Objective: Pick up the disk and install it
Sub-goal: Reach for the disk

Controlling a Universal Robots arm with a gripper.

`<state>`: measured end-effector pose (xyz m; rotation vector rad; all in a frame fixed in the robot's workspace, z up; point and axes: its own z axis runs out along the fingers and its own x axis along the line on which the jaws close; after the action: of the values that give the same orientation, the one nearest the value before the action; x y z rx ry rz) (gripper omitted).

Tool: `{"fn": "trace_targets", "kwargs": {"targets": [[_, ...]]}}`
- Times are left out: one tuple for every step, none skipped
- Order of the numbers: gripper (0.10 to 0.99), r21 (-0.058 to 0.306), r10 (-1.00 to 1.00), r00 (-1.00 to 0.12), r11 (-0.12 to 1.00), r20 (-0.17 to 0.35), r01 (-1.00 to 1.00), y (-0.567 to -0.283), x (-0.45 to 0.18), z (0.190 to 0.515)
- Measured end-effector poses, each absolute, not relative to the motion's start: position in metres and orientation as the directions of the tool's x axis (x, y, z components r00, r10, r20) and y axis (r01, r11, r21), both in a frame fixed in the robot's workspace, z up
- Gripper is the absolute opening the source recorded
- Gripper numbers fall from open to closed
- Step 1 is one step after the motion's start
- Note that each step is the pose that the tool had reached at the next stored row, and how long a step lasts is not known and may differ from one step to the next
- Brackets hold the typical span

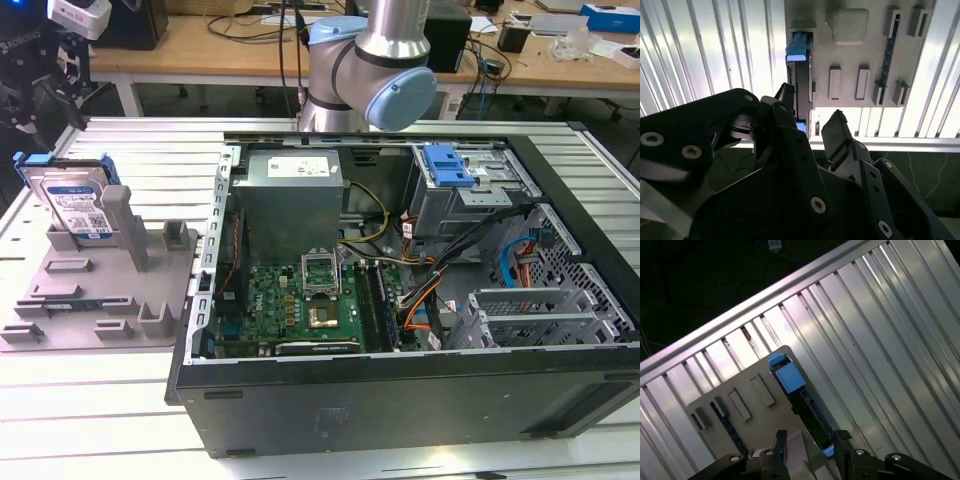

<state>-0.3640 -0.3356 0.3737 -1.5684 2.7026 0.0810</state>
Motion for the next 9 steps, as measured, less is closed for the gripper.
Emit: {"fn": "trace_targets", "kwargs": {"targets": [[0.498,0.036,-0.876,-0.481,0.48,-0.039,-0.877,-0.3356,-0.364,0.3736],[0.498,0.036,-0.884,-0.466,0.465,-0.037,-0.885,-0.3355,-0.364,0.3734],[0.498,0.035,-0.897,-0.44,0.439,-0.036,-0.898,-0.3355,-0.364,0.3731],[0.498,0.035,-0.909,-0.416,0.415,-0.035,-0.909,-0.3354,-0.364,0.3727],[0.498,0.034,-0.923,-0.384,0.382,-0.034,-0.923,-0.3351,-0.364,0.3721],[0.498,0.034,-0.931,-0.364,0.363,-0.034,-0.931,-0.335,-0.364,0.3718],[0.498,0.034,-0.937,-0.349,0.347,-0.034,-0.937,-0.3346,-0.364,0.3715],[0.498,0.034,-0.945,-0.324,0.323,-0.034,-0.946,-0.3338,-0.364,0.3711],[0.498,0.034,-0.953,-0.302,0.3,-0.033,-0.953,-0.3327,-0.364,0.3708]]}}
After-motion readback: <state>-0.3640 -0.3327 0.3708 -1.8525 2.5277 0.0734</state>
